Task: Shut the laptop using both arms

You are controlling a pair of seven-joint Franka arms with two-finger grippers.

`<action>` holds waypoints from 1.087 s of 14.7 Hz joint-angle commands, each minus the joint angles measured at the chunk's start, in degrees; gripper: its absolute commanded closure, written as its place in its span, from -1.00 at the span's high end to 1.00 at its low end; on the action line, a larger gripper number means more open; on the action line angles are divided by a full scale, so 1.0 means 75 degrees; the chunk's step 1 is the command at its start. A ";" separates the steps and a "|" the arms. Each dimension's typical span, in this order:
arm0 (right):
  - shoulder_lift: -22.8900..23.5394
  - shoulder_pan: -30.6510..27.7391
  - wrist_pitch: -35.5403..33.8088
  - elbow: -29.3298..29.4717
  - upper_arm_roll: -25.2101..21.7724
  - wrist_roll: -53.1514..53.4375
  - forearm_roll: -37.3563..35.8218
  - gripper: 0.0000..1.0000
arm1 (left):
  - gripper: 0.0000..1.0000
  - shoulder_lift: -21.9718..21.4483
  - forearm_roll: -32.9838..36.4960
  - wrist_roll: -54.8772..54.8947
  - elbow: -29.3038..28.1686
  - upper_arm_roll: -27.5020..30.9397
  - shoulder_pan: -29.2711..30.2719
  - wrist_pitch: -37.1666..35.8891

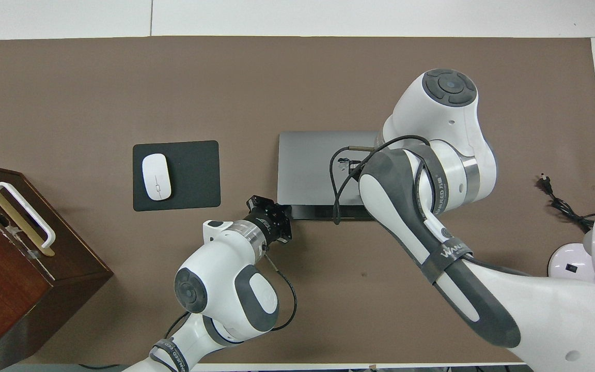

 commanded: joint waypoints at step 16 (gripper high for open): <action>-0.0545 -0.0017 0.0799 -0.1199 -0.0006 -0.0220 0.0189 -1.00 | -1.00 0.0004 -0.0179 0.0065 -0.0453 0.0088 -0.0163 0.0004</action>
